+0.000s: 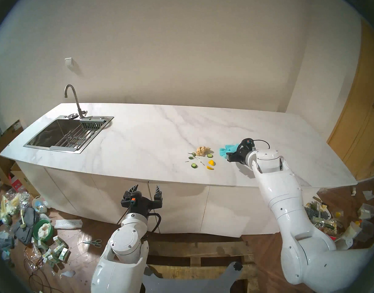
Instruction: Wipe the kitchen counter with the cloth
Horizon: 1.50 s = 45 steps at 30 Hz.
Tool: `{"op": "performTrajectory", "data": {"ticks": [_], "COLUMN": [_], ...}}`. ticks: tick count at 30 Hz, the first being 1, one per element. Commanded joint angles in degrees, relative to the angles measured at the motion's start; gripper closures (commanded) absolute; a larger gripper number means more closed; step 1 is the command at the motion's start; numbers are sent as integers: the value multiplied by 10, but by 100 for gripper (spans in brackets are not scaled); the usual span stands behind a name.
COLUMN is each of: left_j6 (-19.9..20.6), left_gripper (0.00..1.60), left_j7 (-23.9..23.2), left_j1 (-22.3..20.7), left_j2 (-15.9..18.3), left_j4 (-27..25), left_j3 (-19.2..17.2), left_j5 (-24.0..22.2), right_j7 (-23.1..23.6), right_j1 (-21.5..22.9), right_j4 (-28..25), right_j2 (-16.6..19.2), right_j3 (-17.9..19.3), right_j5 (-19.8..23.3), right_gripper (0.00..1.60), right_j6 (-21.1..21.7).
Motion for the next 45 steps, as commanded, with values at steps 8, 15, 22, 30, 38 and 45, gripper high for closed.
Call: {"op": "performTrajectory", "data": {"ticks": [8,15,22,30,38,45], "left_j6": [-4,-4,-4,-5,-5,-5], "left_gripper": [0,0,0,0,0,0], "left_j7": [0,0,1,1,0,0], "left_j1": [-7,-8,-8,-8,-7,-7], "left_j2": [0,0,0,0,1,1], "left_j4": [-11,-10,-10,-11,-14,-15], "left_j3": [2,2,2,3,3,3], "left_j5": [0,0,0,0,0,0], "right_j7": [3,4,5,9,16,24], "right_j1": [99,131,164,208,239,260], "right_j4": [89,140,200,280,331,344], "right_j2": [-9,-13,-16,-16,3,25], "right_j3": [-4,-9,-18,-32,-86,-166], "right_j5": [-6,-12,-19,-30,-77,-156], "right_gripper": [0,0,0,133,160,160], "right_j6": [16,21,24,19,-19,-71]}}
